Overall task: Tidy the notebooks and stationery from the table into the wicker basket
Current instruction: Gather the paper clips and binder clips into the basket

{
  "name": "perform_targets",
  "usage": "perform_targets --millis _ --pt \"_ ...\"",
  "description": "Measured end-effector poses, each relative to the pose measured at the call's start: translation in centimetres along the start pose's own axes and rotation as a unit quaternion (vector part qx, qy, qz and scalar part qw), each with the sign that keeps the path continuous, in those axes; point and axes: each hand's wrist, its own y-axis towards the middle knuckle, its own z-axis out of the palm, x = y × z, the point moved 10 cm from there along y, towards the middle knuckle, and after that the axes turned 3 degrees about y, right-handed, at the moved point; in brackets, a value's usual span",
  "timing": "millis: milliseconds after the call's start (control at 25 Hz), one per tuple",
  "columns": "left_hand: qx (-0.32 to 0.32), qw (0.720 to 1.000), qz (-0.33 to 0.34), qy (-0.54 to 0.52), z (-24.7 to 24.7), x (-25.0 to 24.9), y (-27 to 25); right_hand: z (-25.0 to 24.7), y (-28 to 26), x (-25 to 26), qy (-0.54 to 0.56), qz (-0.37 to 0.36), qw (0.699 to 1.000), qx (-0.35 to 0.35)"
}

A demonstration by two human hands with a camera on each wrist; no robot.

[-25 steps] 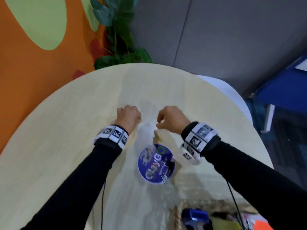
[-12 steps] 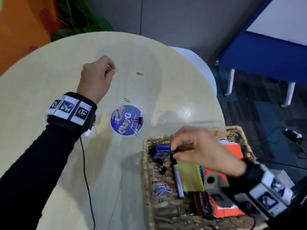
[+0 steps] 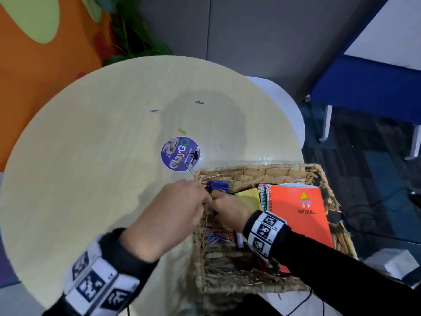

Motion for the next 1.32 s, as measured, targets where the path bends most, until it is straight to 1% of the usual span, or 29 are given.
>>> perform_targets --millis 80,160,280,320,360,480,600,680,720,760,800,840,880,920,960,1000,1040,1120,1160,1200,1320 --pt "0.06 0.996 -0.023 0.059 3.4 -0.8 -1.0 -0.7 -0.5 -0.2 0.009 0.0 1.0 -0.009" --pt "0.111 0.986 -0.037 0.117 6.7 -1.8 -1.4 -3.1 -2.1 -1.0 0.038 0.021 0.998 -0.037" --pt "0.165 0.973 -0.031 0.158 11.1 -3.9 -1.6 -7.6 -6.2 -3.4 0.11 0.053 0.984 -0.13" --pt "0.176 0.969 -0.026 0.173 12.1 -4.3 -1.6 -8.7 -8.0 -4.1 0.128 0.058 0.977 -0.162" --pt "0.188 0.963 -0.023 0.189 13.1 -4.4 -1.5 -9.1 -9.8 -4.7 0.138 0.068 0.971 -0.18" --pt "0.253 0.935 -0.019 0.248 15.3 -3.9 -1.4 -8.5 -13.6 -4.9 0.149 0.083 0.969 -0.178" --pt "0.313 0.901 -0.012 0.299 17.7 -3.1 -1.7 -7.2 -14.7 -4.9 0.169 0.083 0.968 -0.168" --pt "0.323 0.891 0.004 0.32 18.6 -3.0 -1.7 -6.7 -14.7 -4.7 0.181 0.084 0.966 -0.166" --pt "0.321 0.892 0.012 0.317 18.5 -3.1 -1.7 -6.8 -14.5 -4.5 0.187 0.086 0.964 -0.167" --pt "0.308 0.901 0.02 0.304 18.1 -3.3 -1.5 -7.1 -14.3 -4.4 0.192 0.086 0.962 -0.172" --pt "0.276 0.921 0.033 0.272 16.9 -3.8 -1.1 -7.8 -13.9 -4.2 0.197 0.085 0.96 -0.178" --pt "0.222 0.948 0.051 0.223 15.0 -4.2 -0.4 -8.9 -13.3 -4.0 0.201 0.079 0.959 -0.184" --pt "0.151 0.973 0.074 0.16 12.4 -4.7 0.1 -10.4 -12.6 -3.8 0.204 0.07 0.957 -0.195" --pt "0.066 0.99 0.09 0.086 8.9 -4.4 0.7 -12.3 -11.6 -3.5 0.209 0.059 0.953 -0.21" --pt "-0.011 0.997 0.08 0.003 5.4 -3.1 1.1 -14.5 -10.5 -3.3 0.213 0.051 0.948 -0.229" --pt "-0.075 0.994 0.048 -0.07 2.3 -0.7 1.7 -17.0 -8.9 -3.1 0.208 0.043 0.944 -0.253" --pt "-0.127 0.985 0.005 -0.113 -0.1 2.4 2.2 -19.5 -7.0 -2.8 0.192 0.034 0.941 -0.278" --pt "-0.21 0.966 -0.058 -0.141 -3.6 8.4 3.5 -23.4 -2.2 -2.1 0.153 0.015 0.94 -0.303" --pt "-0.231 0.959 -0.083 -0.141 -4.6 11.3 4.5 -24.3 0.8 -2.0 0.142 0.01 0.944 -0.299" --pt "-0.238 0.955 -0.109 -0.138 -5.2 14.3 5.9 -24.7 4.2 -2.1 0.137 0.01 0.949 -0.284" --pt "-0.219 0.951 -0.188 -0.107 -5.2 22.4 10.4 -22.7 13.8 -3.1 0.131 0.043 0.967 -0.212"
